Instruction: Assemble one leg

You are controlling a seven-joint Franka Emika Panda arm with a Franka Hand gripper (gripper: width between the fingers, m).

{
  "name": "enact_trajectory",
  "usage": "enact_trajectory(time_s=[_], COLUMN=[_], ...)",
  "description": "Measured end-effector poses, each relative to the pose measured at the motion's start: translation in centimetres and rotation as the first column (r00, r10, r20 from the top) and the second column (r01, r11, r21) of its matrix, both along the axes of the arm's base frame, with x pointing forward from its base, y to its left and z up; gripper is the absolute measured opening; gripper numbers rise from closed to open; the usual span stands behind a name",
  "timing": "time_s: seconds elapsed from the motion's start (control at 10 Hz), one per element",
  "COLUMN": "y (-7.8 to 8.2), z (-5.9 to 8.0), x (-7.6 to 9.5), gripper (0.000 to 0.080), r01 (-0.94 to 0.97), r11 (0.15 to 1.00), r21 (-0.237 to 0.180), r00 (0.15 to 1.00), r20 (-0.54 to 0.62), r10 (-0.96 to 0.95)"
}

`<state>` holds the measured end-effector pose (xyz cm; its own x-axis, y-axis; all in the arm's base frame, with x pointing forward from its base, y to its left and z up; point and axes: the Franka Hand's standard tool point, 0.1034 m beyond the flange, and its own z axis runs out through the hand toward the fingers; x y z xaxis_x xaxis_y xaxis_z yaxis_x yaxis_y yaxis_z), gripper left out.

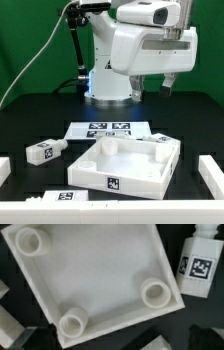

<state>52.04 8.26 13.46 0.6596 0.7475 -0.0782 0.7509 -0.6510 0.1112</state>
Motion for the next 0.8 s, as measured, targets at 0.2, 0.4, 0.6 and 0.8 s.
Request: enact_trajectory(time_s=[0.2, 0.4, 0.6, 0.8], y=[0.0, -0.1, -1.9, -2.5], z=[0.0, -0.1, -0.6, -1.2], x=[0.0, 0.0, 0.4, 1.0], gripper=[0.0649, 0.0649, 0.0649, 0.0649], r01=[0.000, -0.002, -0.226, -0.431], r11=[1.000, 1.000, 0.974, 0.902], r21=[0.000, 0.001, 0.008, 0.006], r00=[1.000, 1.000, 0.974, 0.902], r20=[0.000, -0.002, 0.004, -0.017], r10=[0.000, 0.002, 0.226, 0.431])
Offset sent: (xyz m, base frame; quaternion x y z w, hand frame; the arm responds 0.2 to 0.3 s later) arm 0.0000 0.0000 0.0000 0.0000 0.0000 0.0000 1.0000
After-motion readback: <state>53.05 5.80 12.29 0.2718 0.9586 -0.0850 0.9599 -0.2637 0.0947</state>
